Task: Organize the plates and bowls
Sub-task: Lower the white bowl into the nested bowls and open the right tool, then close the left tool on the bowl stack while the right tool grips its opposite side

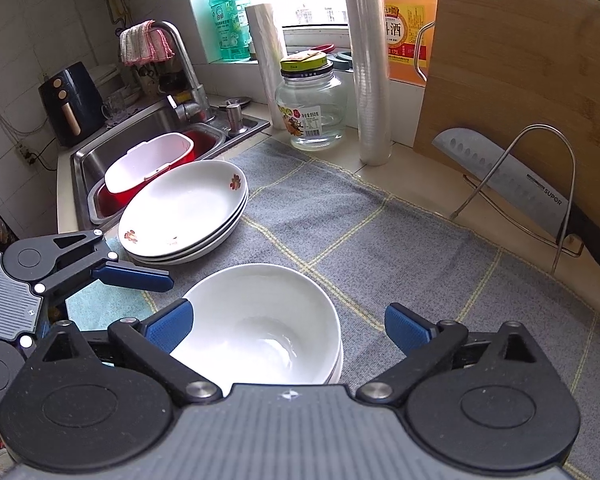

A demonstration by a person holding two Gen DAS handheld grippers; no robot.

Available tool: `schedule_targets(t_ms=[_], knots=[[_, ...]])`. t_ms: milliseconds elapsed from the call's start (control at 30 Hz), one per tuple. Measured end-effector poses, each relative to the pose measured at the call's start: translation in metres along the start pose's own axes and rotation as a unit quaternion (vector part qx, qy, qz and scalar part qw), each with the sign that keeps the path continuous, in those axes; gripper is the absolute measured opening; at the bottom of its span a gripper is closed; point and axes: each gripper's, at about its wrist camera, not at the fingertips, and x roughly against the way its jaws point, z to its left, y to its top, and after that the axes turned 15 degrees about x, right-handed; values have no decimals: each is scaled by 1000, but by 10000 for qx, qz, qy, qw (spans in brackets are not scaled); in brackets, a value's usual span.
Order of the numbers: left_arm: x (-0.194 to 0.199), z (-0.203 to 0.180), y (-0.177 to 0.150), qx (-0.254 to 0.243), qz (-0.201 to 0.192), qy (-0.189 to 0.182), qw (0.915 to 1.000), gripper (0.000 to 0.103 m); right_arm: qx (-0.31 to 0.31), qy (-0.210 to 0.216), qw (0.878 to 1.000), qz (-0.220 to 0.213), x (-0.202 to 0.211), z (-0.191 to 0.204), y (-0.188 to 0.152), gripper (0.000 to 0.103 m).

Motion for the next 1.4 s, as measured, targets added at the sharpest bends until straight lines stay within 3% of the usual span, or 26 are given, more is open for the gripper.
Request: schedule_targets(t_ms=[367,567,767,967,1200,1400], knots=[[9,10,-16,92,142,-62,9998,100,432,-16,9988,227,-31,24,7,103],[9,26,-19,93,146,-50,9998,100,359,-113,9990,226,-24,22,6,103],[-10,43,-21,-263,450,-363,9980,100,205,-283,9992,185,2,21,-4,103],[-41,52,-23,-750,831,-748,9909,100,167,-508,9980,332,21,40,-26,103],[-67,47,-25,-1440,1144,-1054,9773,102,16,-1098,9896,927,8,57,-59,103],[-71,41,-27,-1706,1110,-1033,9736,103,-49,-1193,9863,1138,-16,47,-80,103]])
